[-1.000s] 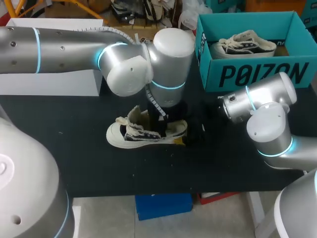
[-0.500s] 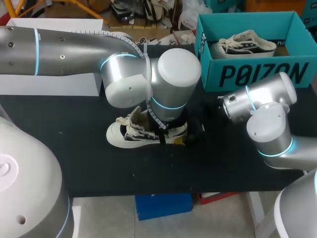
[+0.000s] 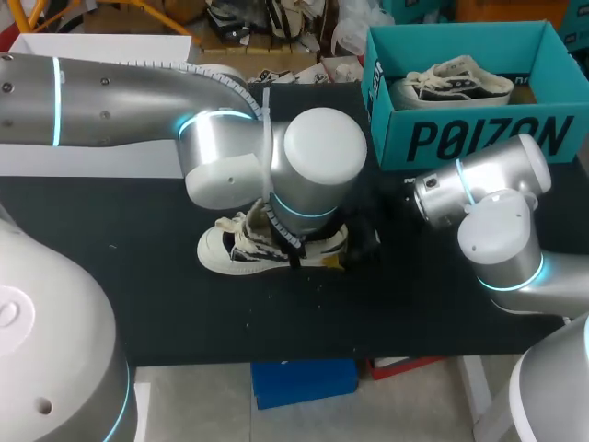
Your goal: Take the shoe out of the shoebox, open the shoe tongue, remove and reinsert the insole, then place the shoe into the shoebox
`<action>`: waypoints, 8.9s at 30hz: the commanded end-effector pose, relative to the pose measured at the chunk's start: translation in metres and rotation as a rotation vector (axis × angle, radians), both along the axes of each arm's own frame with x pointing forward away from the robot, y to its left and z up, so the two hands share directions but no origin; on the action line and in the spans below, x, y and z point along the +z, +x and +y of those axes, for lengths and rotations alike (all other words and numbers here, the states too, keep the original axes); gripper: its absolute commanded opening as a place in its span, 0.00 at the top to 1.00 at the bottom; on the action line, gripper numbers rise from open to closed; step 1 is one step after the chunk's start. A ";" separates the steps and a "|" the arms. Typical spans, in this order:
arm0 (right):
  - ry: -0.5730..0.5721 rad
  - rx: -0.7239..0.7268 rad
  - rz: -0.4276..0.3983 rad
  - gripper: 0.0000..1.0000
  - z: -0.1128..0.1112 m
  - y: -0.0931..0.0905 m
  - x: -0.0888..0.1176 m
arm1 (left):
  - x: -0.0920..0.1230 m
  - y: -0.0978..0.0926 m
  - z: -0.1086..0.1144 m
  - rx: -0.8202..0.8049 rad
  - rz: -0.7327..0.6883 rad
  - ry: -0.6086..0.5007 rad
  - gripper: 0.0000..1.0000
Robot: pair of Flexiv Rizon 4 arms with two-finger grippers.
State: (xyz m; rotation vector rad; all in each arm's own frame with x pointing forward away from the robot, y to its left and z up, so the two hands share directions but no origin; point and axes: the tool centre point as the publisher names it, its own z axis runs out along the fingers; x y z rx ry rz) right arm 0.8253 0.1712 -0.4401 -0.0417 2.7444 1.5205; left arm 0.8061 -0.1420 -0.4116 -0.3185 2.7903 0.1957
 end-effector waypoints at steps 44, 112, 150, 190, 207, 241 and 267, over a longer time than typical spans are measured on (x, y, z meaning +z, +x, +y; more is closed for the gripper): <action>-0.001 -0.002 0.001 1.00 -0.001 0.002 -0.003 | 0.013 0.002 0.012 -0.090 0.098 -0.192 1.00; -0.001 -0.002 0.001 1.00 -0.001 0.002 -0.003 | 0.028 0.016 -0.087 -0.363 0.130 -0.364 0.60; -0.001 -0.002 0.001 1.00 -0.001 0.002 -0.003 | 0.239 -0.014 -0.095 -0.482 0.164 -1.116 1.00; -0.001 -0.002 0.001 1.00 -0.001 0.002 -0.003 | 0.371 -0.046 -0.091 -0.381 0.536 -1.904 1.00; -0.001 -0.002 0.001 1.00 -0.001 0.002 -0.003 | 0.425 -0.068 -0.075 -0.384 0.647 -1.669 1.00; -0.402 0.173 0.044 0.00 -0.023 0.005 0.047 | 0.451 -0.085 -0.079 -0.434 0.647 -1.627 1.00; -0.818 0.134 -0.023 0.00 0.009 0.003 0.064 | 0.451 -0.085 -0.079 -0.434 0.647 -1.627 1.00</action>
